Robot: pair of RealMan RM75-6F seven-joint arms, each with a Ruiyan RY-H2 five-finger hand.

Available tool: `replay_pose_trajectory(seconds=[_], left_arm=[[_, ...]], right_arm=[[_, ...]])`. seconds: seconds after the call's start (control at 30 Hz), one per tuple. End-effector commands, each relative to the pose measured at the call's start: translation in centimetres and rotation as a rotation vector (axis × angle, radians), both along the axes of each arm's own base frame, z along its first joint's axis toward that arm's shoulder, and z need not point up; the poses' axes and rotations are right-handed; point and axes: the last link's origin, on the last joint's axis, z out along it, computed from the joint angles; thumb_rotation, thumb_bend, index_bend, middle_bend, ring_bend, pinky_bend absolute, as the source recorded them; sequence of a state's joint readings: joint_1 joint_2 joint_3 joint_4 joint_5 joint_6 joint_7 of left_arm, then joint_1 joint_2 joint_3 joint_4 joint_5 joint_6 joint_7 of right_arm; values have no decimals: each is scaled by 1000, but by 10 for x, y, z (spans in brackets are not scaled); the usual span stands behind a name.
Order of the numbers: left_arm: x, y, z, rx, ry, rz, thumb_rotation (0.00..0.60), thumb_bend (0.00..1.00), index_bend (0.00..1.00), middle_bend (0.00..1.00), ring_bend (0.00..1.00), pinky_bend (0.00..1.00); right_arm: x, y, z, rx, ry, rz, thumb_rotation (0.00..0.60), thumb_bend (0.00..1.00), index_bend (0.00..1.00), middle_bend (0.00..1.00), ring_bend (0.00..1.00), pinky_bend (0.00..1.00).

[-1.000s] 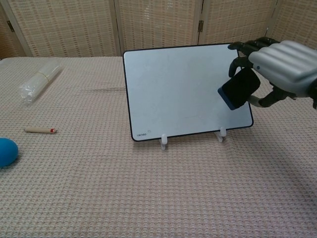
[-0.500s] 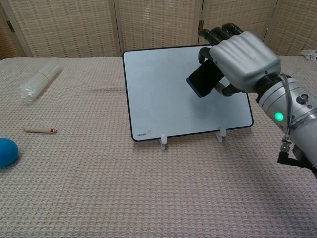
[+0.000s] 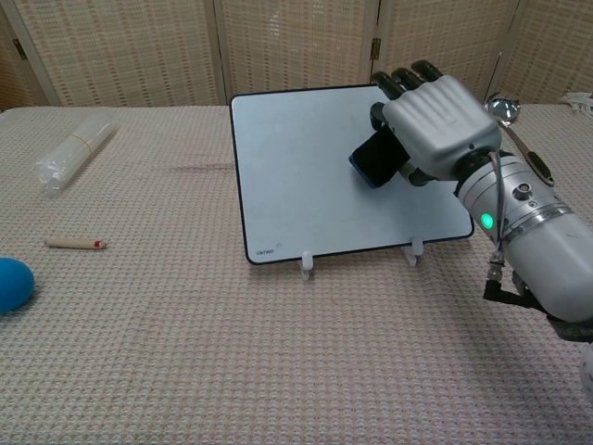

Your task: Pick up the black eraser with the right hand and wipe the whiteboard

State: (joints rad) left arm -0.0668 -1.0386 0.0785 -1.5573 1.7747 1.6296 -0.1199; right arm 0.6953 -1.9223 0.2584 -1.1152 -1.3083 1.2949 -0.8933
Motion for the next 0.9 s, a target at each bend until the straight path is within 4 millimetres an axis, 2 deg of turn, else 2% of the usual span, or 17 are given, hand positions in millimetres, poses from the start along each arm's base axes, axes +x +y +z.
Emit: replay_pose_trajectory(seconds=[0.03, 0.1, 0.17, 0.27, 0.4, 0.57, 0.67, 0.73, 0.9], left_arm=[[1, -1, 1, 2, -2, -4, 600, 240, 35, 138, 119, 142], [1, -1, 2, 5, -6, -5, 600, 239, 37, 139, 119, 142], [0, -1, 3, 6, -9, -2, 600, 239, 39, 140, 120, 142], [0, -1, 3, 6, -9, -2, 600, 240, 40, 140, 119, 142], [1, -1, 1, 4, -2, -6, 600, 240, 40, 141, 119, 142], [1, -1, 0, 4, 2, -1, 600, 240, 40, 141, 120, 142], [1, -1, 1, 8, 2, -2, 600, 240, 40, 141, 120, 142], [0, -1, 1, 9, 3, -2, 600, 240, 40, 141, 120, 142], [-1, 1, -1, 9, 17, 6, 600, 240, 40, 141, 120, 142]], right_arm=[[0, -1, -4, 3, 14, -5, 600, 382, 539, 45, 54, 0], [-1, -1, -6, 0, 19, -7, 600, 381, 462, 28, 50, 0], [-1, 0, -6, 0, 17, -1, 600, 381, 322, 3, 37, 0], [-1, 2, -5, 3, 17, -1, 600, 381, 176, 0, 13, 0], [-2, 6, 1, 7, 9, 7, 600, 382, 22, 0, 0, 0], [-3, 13, 10, 23, -10, 16, 600, 382, 0, 0, 0, 0], [-2, 25, 19, 41, -33, 39, 600, 381, 0, 0, 0, 0], [-5, 38, 31, 46, -55, 54, 600, 381, 0, 0, 0, 0], [-25, 89, 75, 109, -172, -26, 600, 381, 0, 0, 0, 0]])
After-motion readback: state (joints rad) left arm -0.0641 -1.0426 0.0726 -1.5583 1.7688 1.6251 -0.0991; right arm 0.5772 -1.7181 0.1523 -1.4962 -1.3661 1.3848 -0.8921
